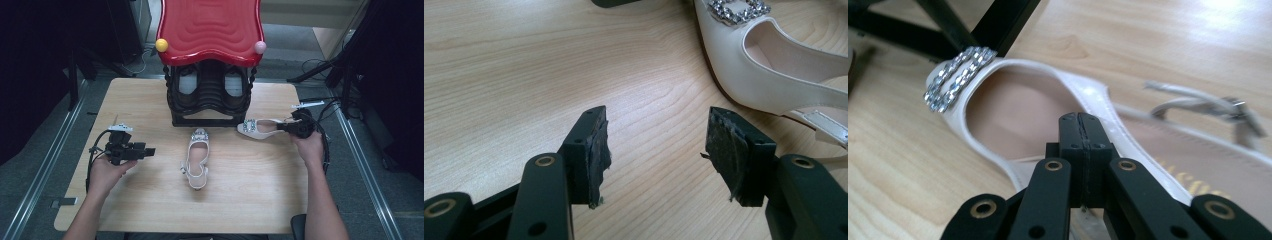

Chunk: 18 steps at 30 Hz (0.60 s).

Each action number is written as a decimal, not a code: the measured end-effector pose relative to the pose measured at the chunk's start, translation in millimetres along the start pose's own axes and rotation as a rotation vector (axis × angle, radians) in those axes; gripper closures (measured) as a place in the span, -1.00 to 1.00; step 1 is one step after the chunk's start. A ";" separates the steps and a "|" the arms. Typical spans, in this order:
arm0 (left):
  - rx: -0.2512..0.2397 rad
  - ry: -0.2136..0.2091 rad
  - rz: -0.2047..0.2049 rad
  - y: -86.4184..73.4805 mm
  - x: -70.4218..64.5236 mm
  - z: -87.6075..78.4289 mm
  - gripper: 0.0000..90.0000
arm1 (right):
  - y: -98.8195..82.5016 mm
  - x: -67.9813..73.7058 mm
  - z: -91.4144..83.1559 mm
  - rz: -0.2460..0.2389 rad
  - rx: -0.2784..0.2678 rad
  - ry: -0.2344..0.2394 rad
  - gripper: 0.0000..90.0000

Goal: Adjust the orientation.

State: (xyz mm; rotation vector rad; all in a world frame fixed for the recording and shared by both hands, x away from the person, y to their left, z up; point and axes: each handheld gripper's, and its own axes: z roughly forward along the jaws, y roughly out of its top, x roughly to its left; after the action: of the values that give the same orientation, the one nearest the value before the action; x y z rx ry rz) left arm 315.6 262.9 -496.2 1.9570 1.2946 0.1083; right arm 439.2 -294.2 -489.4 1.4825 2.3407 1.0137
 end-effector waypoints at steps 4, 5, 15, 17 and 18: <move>0.004 -0.004 0.010 2.6 -0.8 2.3 -0.06 | -3.1 0.1 -0.4 0.010 0.003 0.018 1.00; 0.007 -0.005 0.011 3.5 -1.2 2.7 -0.06 | -4.0 0.0 -0.8 0.019 0.007 0.029 1.00; 0.011 -0.020 0.032 13.2 -3.0 10.4 -0.06 | -13.5 11.8 -4.5 0.046 0.032 0.027 1.00; 0.005 -0.020 0.031 15.1 -3.2 11.7 -0.06 | -15.2 13.5 -5.1 0.051 0.038 0.030 1.00; 0.006 -0.024 0.033 16.3 -2.7 12.1 -0.06 | -16.4 14.6 -5.5 0.054 0.041 0.032 1.00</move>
State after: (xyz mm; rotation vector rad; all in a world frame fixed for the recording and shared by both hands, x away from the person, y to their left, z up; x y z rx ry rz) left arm 332.1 251.0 -493.4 1.9793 1.2482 0.0974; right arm 417.7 -288.5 -492.9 1.5642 2.3684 1.0160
